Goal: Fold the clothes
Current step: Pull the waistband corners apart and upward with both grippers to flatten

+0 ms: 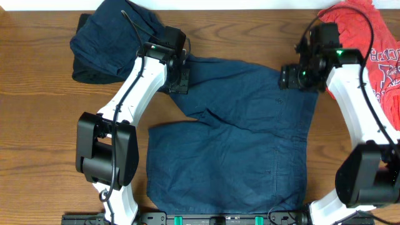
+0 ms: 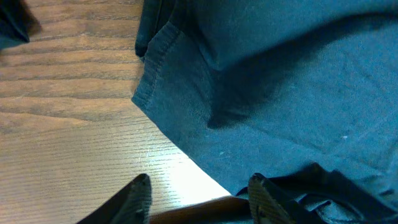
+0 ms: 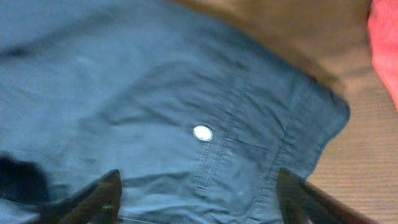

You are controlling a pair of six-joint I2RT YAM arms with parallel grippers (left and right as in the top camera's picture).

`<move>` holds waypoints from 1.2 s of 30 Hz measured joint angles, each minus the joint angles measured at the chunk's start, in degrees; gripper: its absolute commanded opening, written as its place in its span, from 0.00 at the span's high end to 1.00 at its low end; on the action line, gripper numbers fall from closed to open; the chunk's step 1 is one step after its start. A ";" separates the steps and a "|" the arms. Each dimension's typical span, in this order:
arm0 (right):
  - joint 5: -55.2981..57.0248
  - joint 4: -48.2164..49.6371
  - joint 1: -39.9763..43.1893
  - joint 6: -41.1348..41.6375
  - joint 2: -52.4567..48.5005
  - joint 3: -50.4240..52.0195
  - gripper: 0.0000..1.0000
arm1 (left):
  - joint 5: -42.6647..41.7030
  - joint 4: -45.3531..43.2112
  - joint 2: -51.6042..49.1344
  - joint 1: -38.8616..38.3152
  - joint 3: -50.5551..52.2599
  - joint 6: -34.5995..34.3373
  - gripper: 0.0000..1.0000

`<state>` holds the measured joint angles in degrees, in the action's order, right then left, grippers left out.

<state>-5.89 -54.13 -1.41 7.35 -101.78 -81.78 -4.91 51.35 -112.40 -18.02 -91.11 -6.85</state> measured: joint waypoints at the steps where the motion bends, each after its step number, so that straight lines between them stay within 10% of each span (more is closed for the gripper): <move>1: 0.22 0.98 0.31 0.61 -0.31 1.57 0.52 | 0.20 0.02 0.00 0.00 0.00 0.17 0.40; 6: 0.50 6.93 0.57 1.70 -0.55 7.98 0.73 | 0.85 0.00 0.00 0.02 0.00 1.22 0.28; 36: 1.27 39.36 0.57 2.67 -10.93 17.22 0.70 | 1.05 5.03 3.63 10.05 -0.17 2.25 0.14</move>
<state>-4.62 -14.76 -0.84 10.02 -112.71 -64.55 -3.86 56.38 -108.77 -7.97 -91.29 -4.60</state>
